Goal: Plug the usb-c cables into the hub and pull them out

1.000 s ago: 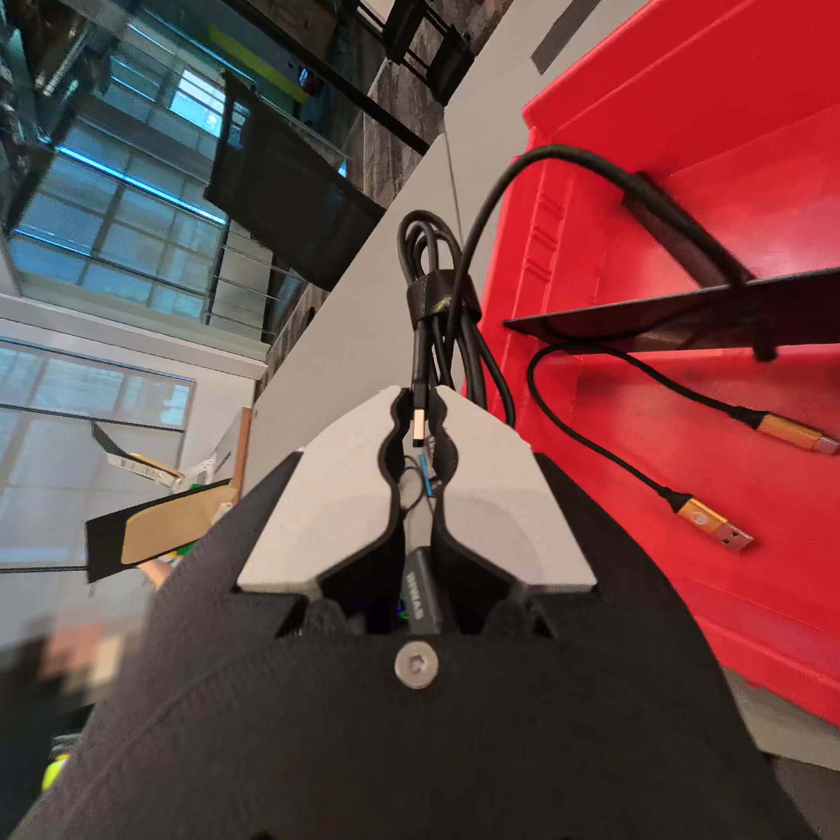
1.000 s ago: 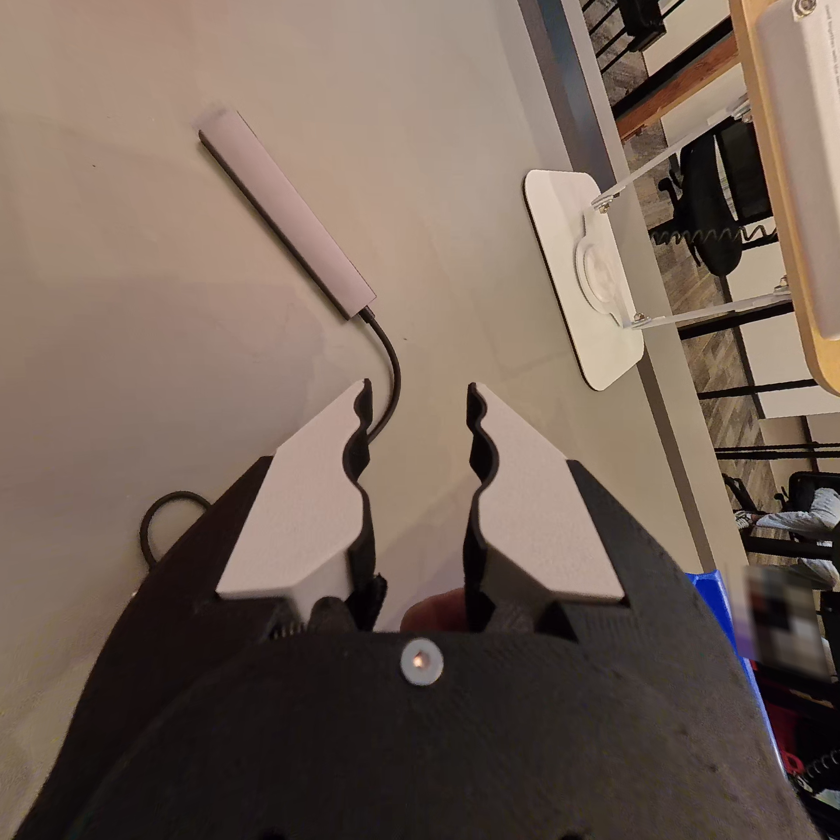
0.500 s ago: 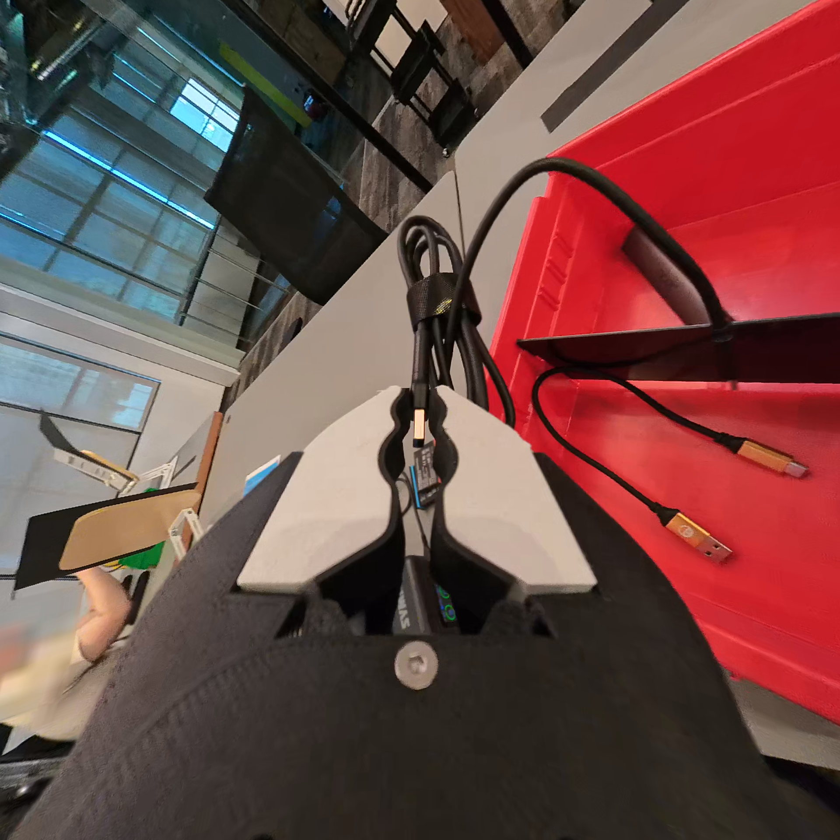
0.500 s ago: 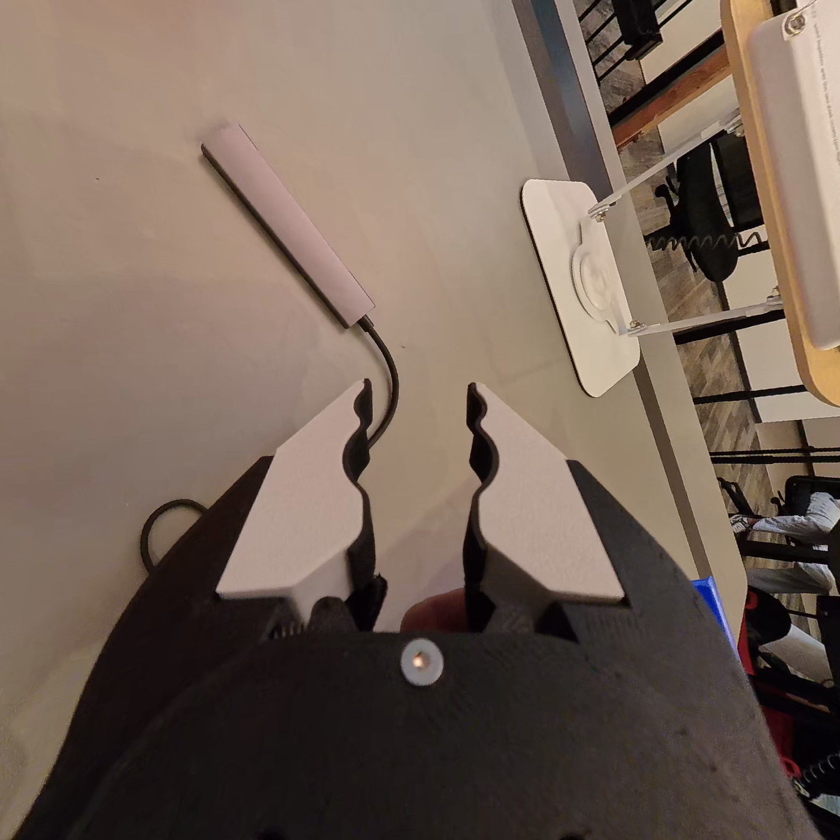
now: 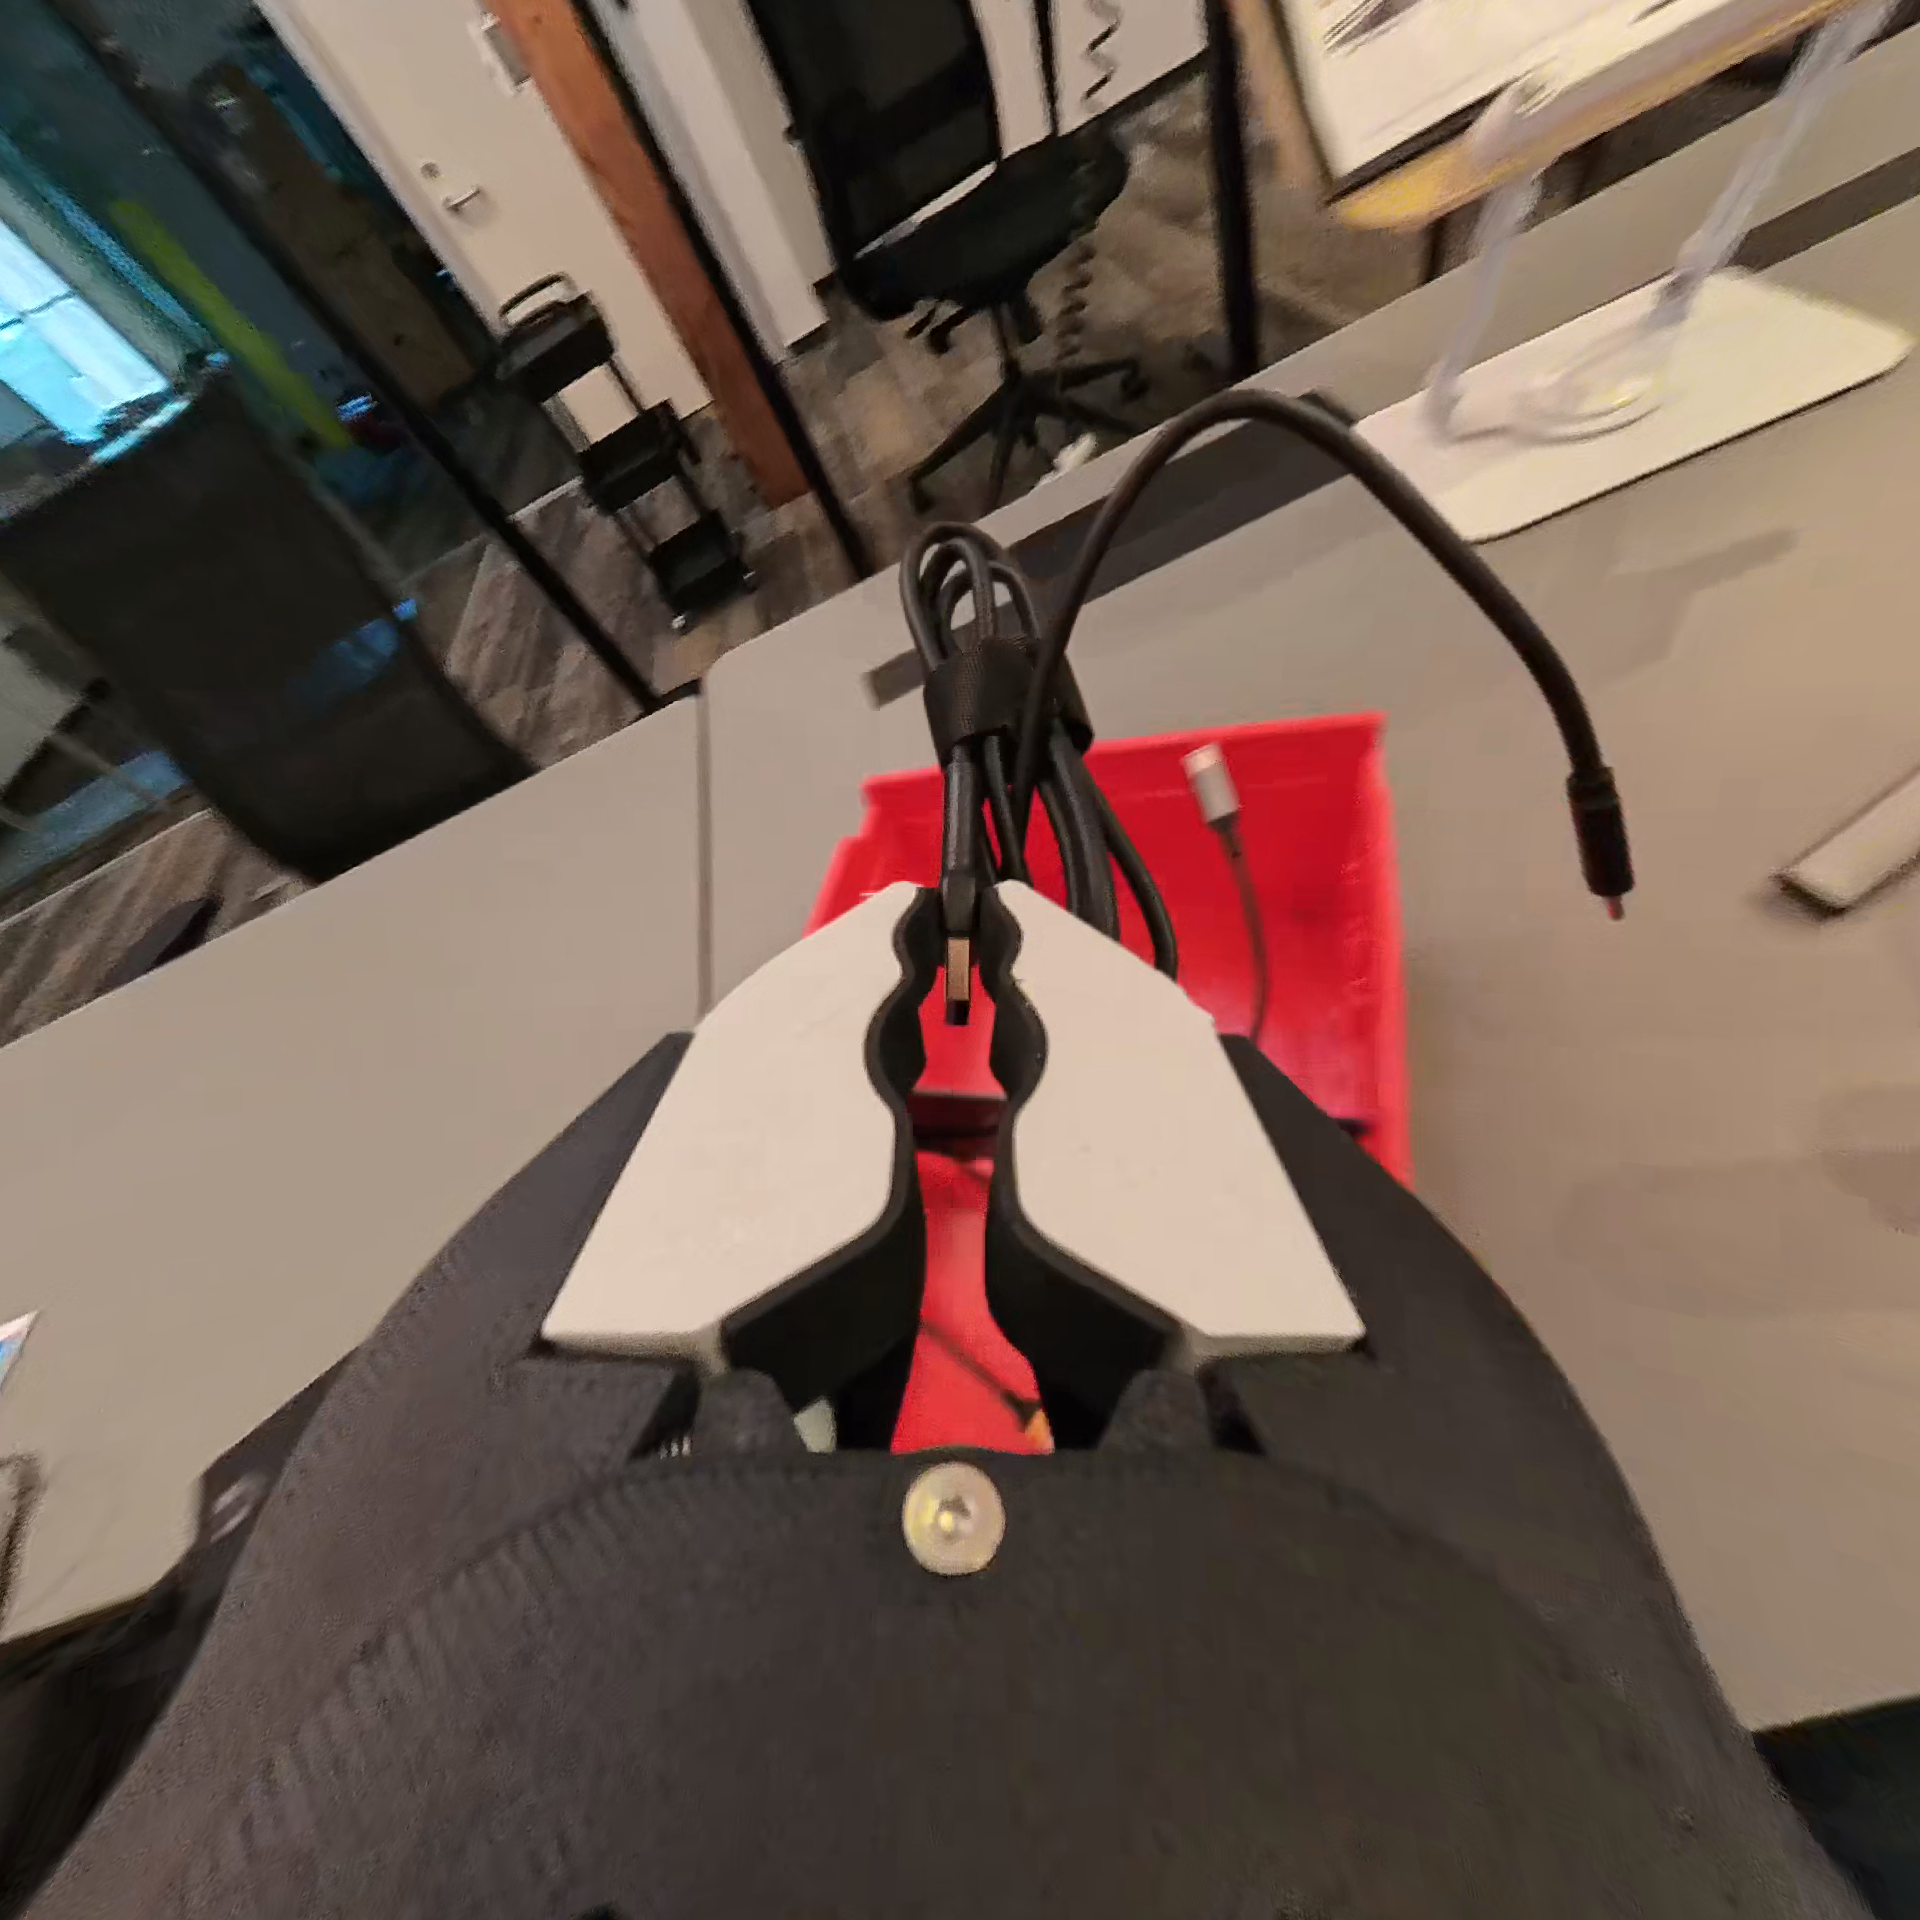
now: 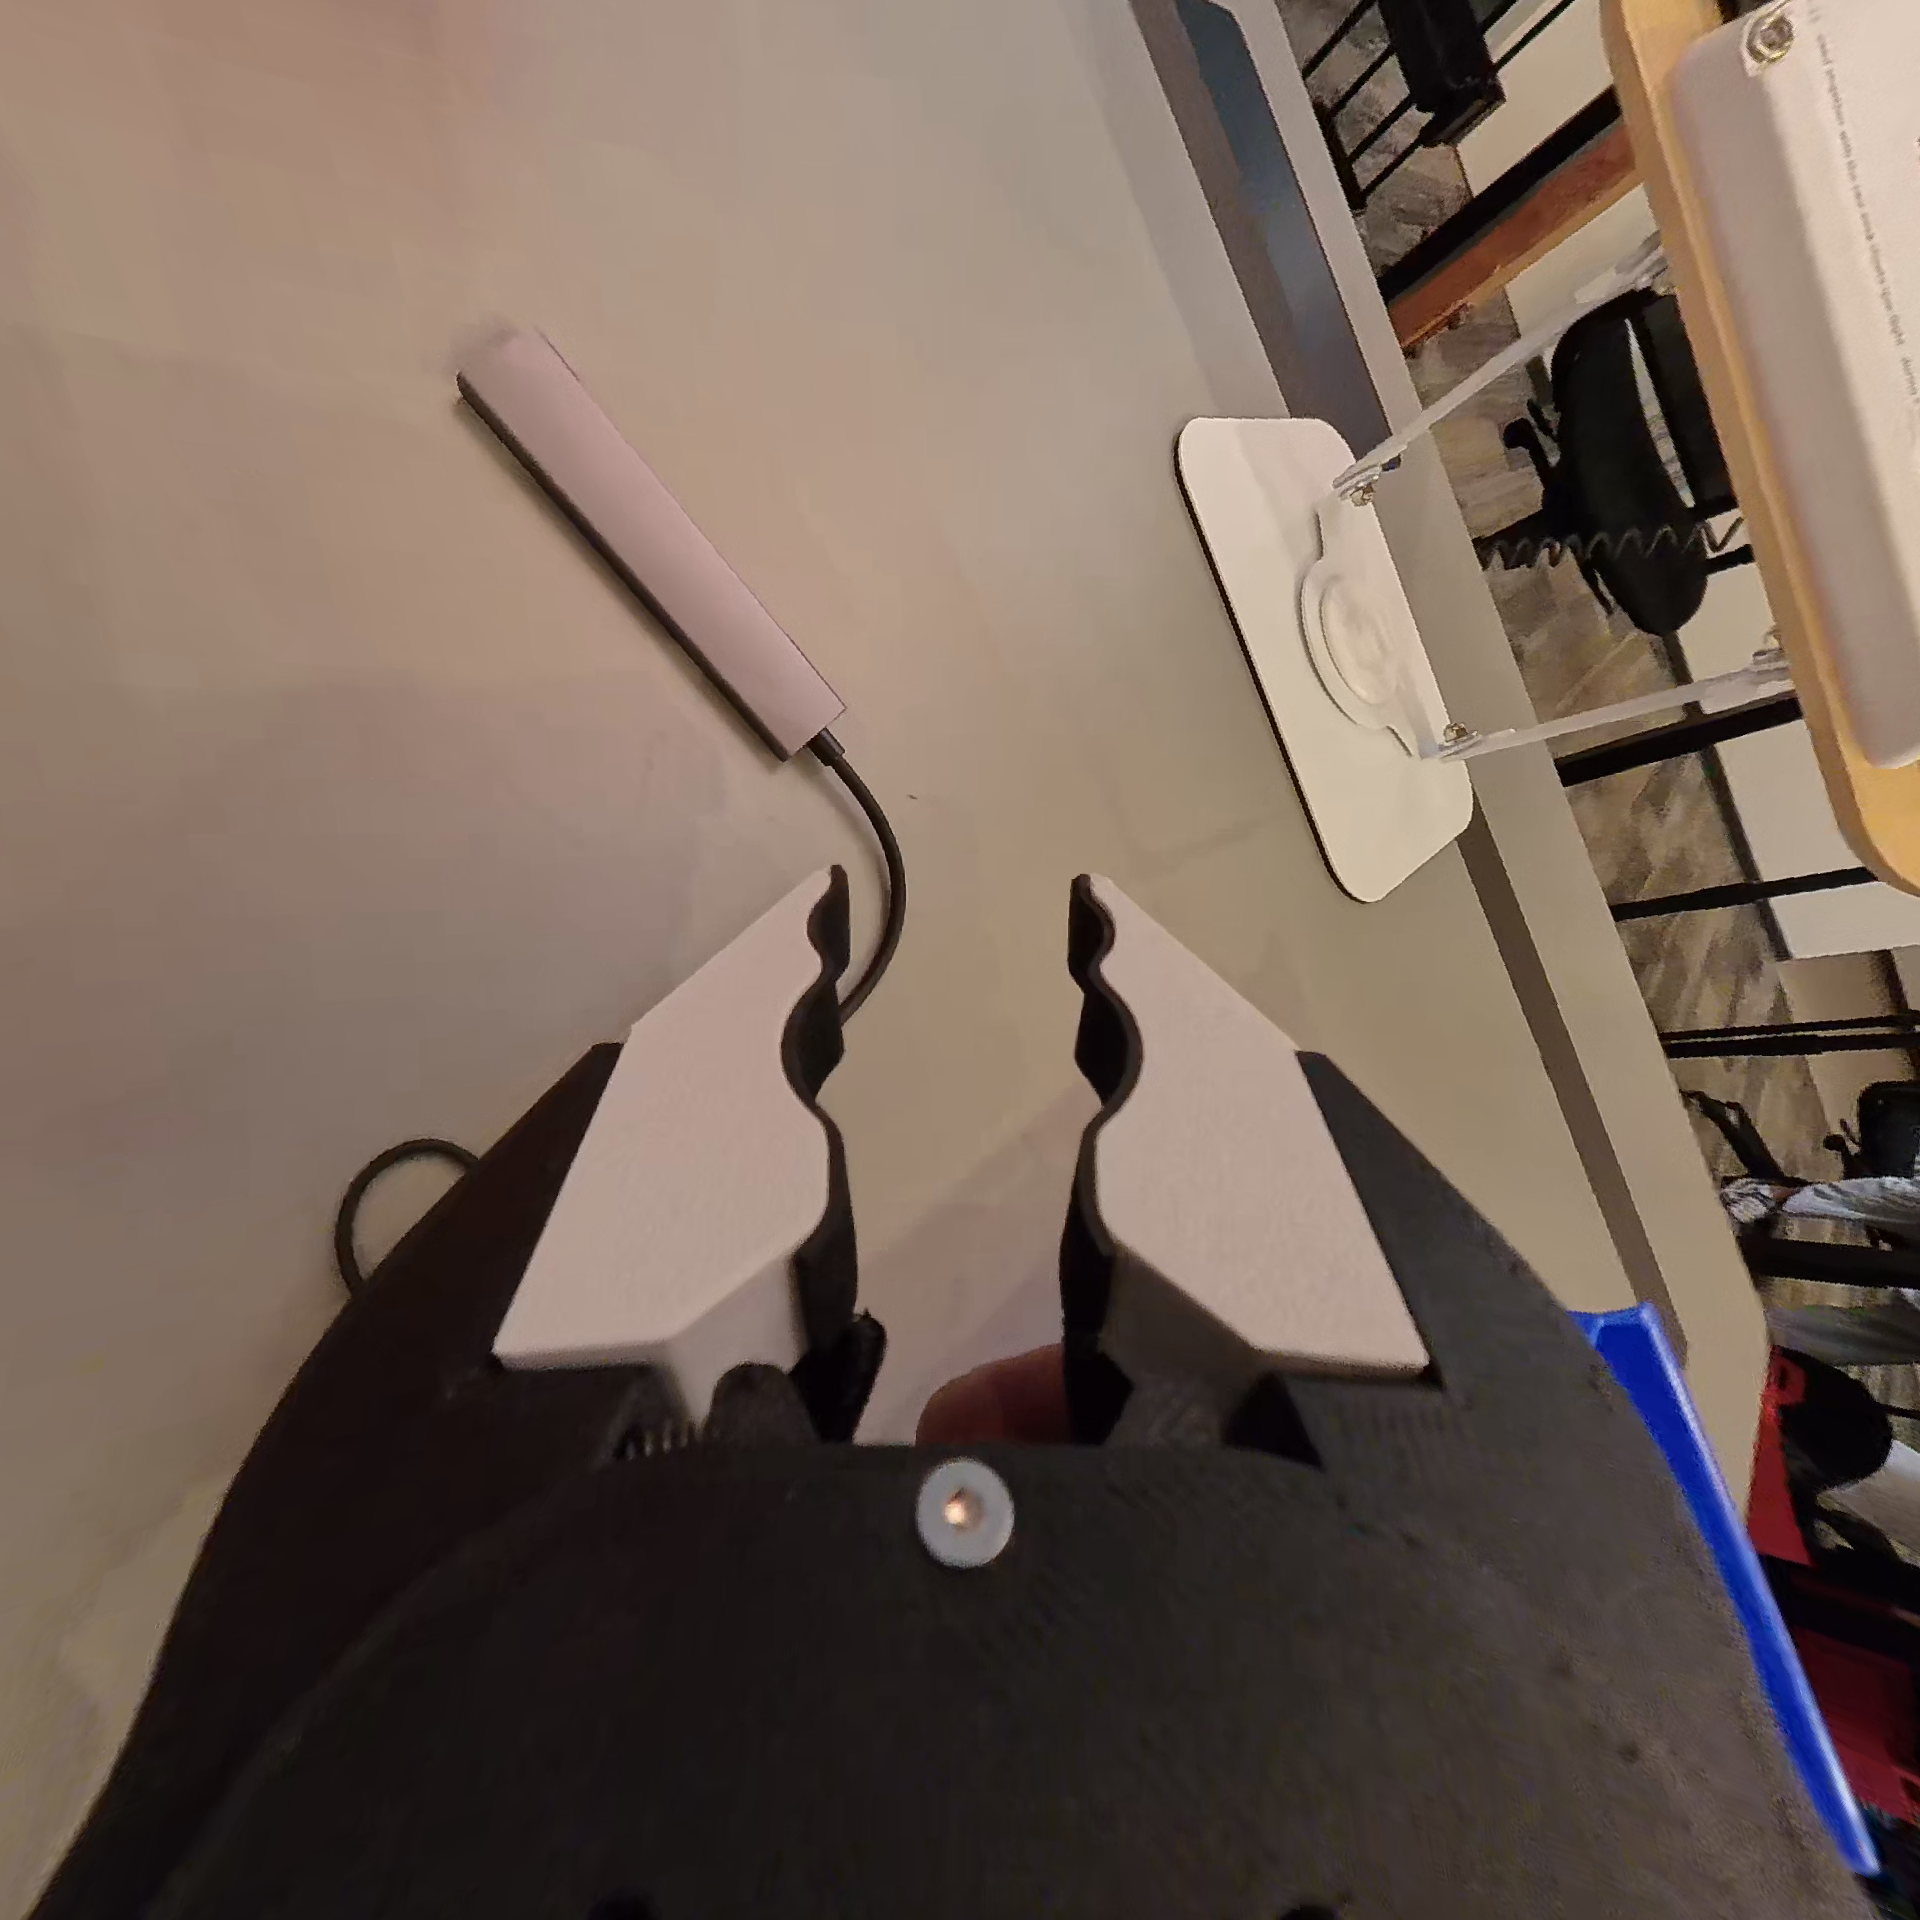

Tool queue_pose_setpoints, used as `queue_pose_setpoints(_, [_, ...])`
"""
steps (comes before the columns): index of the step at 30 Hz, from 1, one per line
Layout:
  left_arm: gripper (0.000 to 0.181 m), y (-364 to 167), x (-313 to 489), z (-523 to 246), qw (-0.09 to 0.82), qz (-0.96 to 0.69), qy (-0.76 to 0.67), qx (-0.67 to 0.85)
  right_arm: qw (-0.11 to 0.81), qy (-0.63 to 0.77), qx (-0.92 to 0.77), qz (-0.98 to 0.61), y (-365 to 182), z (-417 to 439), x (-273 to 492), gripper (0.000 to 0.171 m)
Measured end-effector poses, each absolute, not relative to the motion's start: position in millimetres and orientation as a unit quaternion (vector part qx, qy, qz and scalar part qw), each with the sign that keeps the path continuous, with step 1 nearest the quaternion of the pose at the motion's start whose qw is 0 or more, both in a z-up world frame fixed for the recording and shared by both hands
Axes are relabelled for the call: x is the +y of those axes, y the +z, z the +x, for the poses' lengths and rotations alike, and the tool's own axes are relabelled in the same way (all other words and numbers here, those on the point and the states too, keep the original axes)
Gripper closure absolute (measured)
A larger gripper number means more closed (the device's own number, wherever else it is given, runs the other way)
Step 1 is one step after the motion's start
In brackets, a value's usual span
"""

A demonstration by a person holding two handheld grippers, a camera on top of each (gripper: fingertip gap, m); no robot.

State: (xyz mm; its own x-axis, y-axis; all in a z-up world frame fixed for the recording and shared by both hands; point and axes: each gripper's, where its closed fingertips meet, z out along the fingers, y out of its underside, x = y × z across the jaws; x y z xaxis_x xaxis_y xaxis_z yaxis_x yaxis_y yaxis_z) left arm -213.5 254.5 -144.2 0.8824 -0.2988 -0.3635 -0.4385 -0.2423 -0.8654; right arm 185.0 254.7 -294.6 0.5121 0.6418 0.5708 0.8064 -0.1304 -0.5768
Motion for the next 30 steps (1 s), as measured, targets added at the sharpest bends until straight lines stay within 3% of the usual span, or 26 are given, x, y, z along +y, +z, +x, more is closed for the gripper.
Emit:
queue_pose_setpoints(7, [0.174, -155, 253, -94, 0.563, -0.768, -0.021, 0.305, 0.494, -0.001, -0.446, -0.746, -269, 178, 244, 0.131])
queue_pose_setpoints(15, [0.174, -214, 257, -1, 0.528, -0.774, -0.092, 0.337, 0.536, 0.093, -0.435, -0.717, -242, 161, 221, 0.13])
queue_pose_setpoints(26, [0.174, -246, 255, 23, 0.502, -0.794, -0.186, 0.286, 0.514, 0.153, -0.441, -0.719, -258, 118, 198, 0.119])
queue_pose_setpoints(30, [0.174, -248, 252, 24, 0.501, -0.795, -0.196, 0.281, 0.518, 0.137, -0.42, -0.732, -263, 115, 208, 0.14])
